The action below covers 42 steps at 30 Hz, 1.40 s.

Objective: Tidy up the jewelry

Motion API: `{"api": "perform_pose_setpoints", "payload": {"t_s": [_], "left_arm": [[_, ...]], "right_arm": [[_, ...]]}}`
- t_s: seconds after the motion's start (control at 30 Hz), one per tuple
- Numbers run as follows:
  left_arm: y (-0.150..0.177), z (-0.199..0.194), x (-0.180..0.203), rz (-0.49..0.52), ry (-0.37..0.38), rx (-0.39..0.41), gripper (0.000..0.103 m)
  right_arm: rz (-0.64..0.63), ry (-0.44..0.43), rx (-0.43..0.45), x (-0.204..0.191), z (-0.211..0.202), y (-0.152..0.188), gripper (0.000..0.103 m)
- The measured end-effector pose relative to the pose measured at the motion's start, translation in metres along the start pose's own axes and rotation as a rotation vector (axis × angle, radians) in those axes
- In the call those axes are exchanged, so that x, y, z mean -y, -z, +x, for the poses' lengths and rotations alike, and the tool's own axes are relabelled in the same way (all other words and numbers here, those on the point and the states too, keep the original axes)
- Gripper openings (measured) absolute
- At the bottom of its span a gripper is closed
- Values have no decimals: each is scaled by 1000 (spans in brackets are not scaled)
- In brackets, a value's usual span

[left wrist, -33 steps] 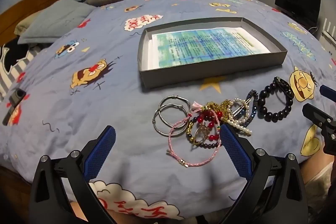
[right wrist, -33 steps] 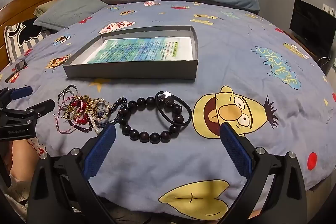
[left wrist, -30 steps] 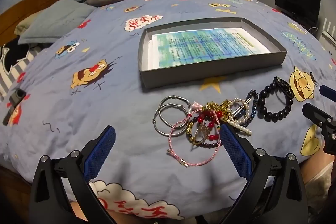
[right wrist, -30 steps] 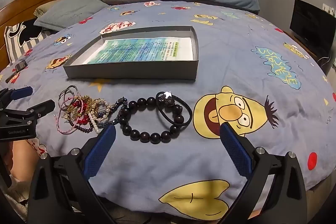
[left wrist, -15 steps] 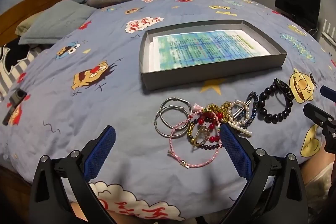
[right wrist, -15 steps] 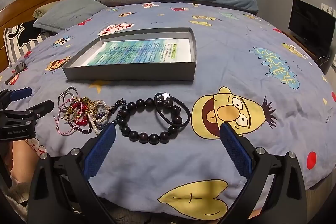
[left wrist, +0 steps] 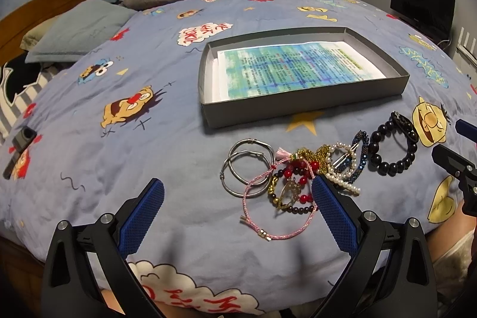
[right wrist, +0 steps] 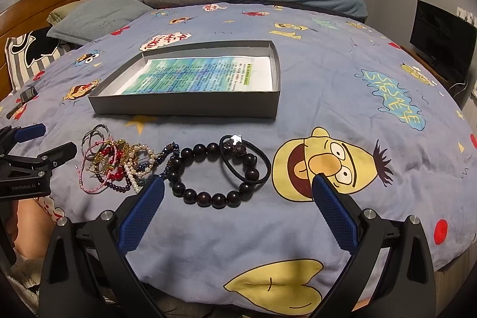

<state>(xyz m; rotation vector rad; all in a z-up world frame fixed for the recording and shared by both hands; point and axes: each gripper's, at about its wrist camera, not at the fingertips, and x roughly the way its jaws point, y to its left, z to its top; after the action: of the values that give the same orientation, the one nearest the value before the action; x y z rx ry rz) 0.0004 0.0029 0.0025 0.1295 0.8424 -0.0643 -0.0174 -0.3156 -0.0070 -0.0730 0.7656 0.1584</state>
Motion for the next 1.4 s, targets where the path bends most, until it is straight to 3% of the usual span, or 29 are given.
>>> {"api": "perform_pose_setpoints", "payload": {"t_s": [1.4], "left_arm": [[-9, 15, -2, 4, -5, -6, 98]], "right_arm": [[14, 9, -1, 5, 8, -2, 98]]}}
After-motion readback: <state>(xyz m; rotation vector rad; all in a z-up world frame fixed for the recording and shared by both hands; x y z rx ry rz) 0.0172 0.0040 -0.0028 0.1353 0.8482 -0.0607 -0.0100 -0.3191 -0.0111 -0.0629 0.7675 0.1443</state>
